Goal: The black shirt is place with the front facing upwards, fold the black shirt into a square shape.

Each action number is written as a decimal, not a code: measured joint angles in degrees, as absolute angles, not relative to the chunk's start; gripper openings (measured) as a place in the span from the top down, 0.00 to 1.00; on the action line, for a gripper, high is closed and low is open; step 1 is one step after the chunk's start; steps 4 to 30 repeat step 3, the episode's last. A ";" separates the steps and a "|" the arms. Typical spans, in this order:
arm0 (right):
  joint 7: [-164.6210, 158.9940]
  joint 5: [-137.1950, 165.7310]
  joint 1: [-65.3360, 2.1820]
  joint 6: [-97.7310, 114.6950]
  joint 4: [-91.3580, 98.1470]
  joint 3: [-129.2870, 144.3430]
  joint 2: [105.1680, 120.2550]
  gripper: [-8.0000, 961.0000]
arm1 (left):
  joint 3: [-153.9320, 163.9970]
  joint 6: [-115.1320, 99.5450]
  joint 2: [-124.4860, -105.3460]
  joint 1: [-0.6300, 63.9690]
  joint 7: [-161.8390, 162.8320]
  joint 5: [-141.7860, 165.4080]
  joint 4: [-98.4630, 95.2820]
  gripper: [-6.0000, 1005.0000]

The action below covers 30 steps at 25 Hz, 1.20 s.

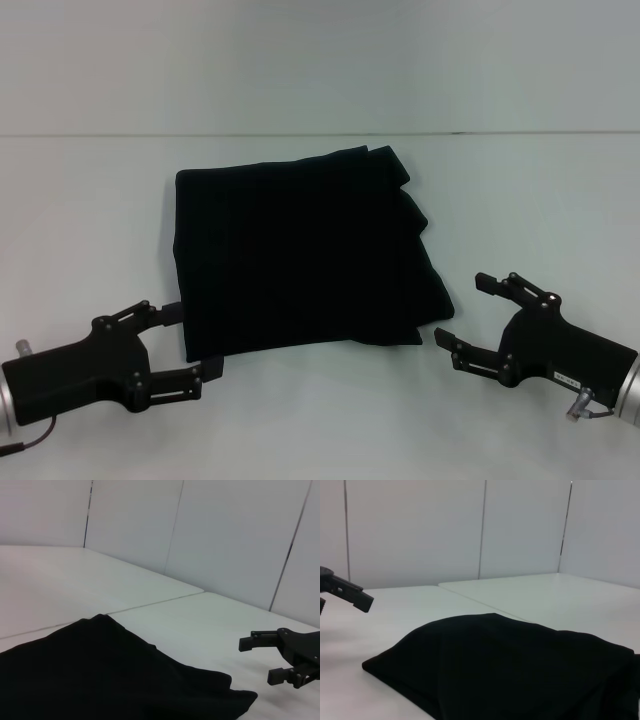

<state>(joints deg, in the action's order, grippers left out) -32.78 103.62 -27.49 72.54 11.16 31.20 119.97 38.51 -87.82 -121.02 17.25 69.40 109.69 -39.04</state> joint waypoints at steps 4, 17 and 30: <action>-32.78 103.62 -27.50 72.70 11.17 31.20 119.97 0.02 | 38.55 -87.75 -120.96 17.37 69.41 109.69 -39.14 0.04; -32.78 103.62 -27.50 72.70 11.17 31.20 119.97 0.02 | 38.55 -87.75 -120.96 17.37 69.41 109.69 -39.14 0.04; -32.78 103.62 -27.50 72.70 11.17 31.20 119.97 0.02 | 38.55 -87.75 -120.96 17.37 69.41 109.69 -39.14 0.04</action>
